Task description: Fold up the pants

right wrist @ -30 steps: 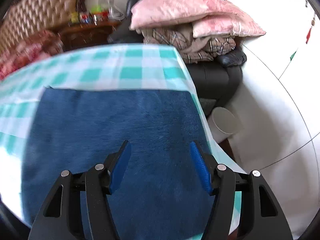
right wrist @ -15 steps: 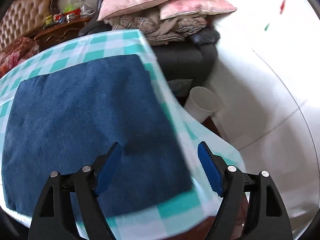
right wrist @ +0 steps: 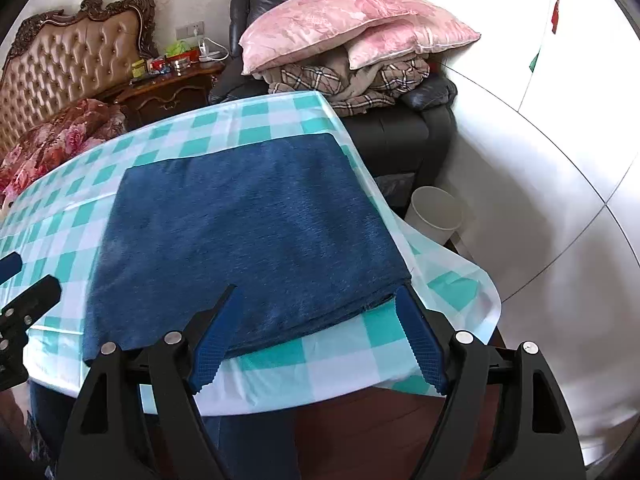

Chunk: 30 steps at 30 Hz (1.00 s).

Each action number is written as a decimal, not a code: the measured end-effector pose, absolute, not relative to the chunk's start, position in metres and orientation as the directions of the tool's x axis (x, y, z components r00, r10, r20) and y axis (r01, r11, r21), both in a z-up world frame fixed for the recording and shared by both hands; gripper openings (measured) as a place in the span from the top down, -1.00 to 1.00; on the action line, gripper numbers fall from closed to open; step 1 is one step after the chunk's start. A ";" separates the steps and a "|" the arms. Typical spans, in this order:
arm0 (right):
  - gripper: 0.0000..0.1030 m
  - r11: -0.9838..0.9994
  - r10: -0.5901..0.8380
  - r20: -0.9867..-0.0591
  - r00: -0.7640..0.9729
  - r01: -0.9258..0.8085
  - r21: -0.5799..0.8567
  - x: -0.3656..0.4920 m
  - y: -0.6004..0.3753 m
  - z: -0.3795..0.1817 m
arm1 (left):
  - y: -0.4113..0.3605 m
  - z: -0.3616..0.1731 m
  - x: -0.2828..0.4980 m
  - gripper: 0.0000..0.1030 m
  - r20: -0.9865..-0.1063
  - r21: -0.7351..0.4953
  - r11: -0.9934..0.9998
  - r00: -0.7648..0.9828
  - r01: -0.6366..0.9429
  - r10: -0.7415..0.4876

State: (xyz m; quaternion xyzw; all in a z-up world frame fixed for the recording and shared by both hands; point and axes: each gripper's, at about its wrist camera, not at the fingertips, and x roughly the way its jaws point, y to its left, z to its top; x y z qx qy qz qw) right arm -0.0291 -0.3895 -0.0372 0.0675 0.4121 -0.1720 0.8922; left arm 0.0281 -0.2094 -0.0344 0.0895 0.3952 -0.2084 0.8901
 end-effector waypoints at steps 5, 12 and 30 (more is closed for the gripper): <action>-0.45 0.937 -0.241 -0.753 0.612 0.350 -0.016 -0.031 -0.384 -0.034 | -0.213 -0.033 0.023 -0.96 -0.739 -0.002 0.893 0.601 0.451 -0.305; -0.44 0.936 -0.274 -0.751 0.601 0.346 -0.064 -0.031 -0.377 -0.033 | -0.215 -0.033 0.022 -0.96 -0.744 0.005 0.894 0.599 0.449 -0.296; -0.44 0.936 -0.246 -0.750 0.614 0.351 -0.020 -0.035 -0.384 -0.025 | -0.215 -0.033 0.023 -0.96 -0.748 -0.030 0.884 0.577 0.466 -0.329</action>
